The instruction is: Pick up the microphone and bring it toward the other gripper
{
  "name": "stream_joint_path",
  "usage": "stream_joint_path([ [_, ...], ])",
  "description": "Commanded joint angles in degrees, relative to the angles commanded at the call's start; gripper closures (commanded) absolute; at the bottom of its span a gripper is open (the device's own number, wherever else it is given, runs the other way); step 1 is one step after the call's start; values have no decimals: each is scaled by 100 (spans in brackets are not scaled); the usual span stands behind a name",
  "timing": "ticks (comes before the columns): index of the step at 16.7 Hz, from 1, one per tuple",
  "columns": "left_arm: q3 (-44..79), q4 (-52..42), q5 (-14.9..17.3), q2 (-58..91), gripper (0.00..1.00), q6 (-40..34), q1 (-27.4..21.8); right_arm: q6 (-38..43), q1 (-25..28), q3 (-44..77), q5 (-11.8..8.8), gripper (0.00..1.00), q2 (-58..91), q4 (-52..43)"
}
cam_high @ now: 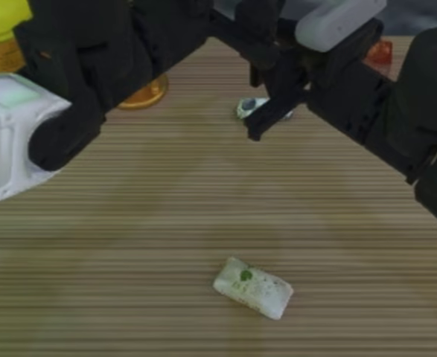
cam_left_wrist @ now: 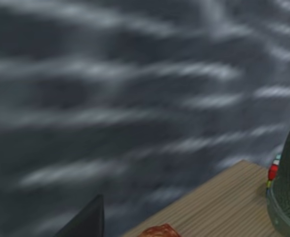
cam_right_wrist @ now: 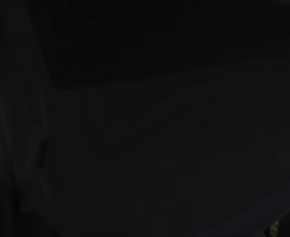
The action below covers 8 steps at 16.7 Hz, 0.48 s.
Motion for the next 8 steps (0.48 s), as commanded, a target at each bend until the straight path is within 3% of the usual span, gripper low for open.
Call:
stream_joint_path([
  [1,0,0,0,0,0,0,0,0,0,0,0,100,0,0],
  [8,0,0,0,0,53,0,0,0,0,0,0,100,0,0],
])
